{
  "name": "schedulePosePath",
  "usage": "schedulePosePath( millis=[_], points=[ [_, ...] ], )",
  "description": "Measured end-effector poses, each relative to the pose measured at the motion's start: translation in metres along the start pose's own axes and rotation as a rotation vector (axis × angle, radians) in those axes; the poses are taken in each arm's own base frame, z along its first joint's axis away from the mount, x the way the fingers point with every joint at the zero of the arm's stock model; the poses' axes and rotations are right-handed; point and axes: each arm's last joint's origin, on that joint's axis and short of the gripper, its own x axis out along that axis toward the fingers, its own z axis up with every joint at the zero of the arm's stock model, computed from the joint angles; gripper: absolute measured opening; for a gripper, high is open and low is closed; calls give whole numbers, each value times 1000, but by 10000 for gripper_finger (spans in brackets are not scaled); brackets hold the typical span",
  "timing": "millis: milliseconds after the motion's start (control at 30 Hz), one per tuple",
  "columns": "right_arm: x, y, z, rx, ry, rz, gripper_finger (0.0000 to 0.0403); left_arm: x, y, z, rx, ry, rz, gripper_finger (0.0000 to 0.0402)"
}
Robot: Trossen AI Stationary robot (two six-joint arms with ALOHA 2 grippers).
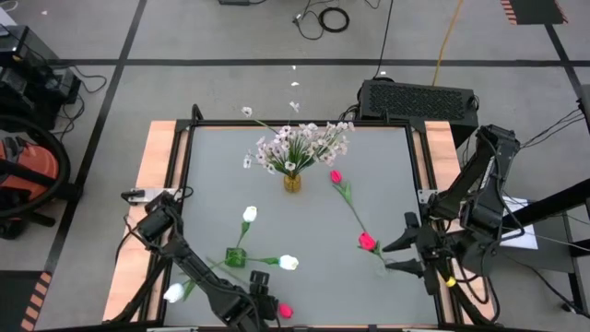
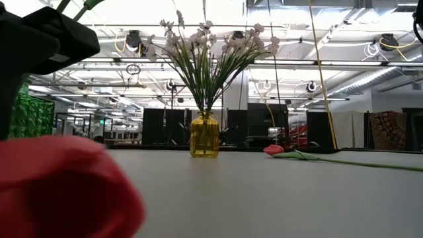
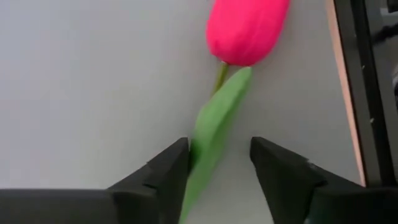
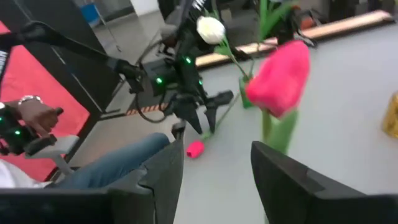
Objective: Sort flowers into vase by color
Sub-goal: Put the bottom red flower into the transparent vase
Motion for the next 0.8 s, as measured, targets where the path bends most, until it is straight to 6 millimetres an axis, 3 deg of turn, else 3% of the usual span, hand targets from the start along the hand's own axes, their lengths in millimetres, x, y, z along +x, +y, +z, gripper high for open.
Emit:
schedulePosePath(
  millis=[533,800],
  points=[
    [-1,9,11,-63,-90,69,180,6,18,10,-9,0,39,17],
    [-2,14,17,-84,-135,104,180,-2,21,22,-1,-37,75,12]
  ],
)
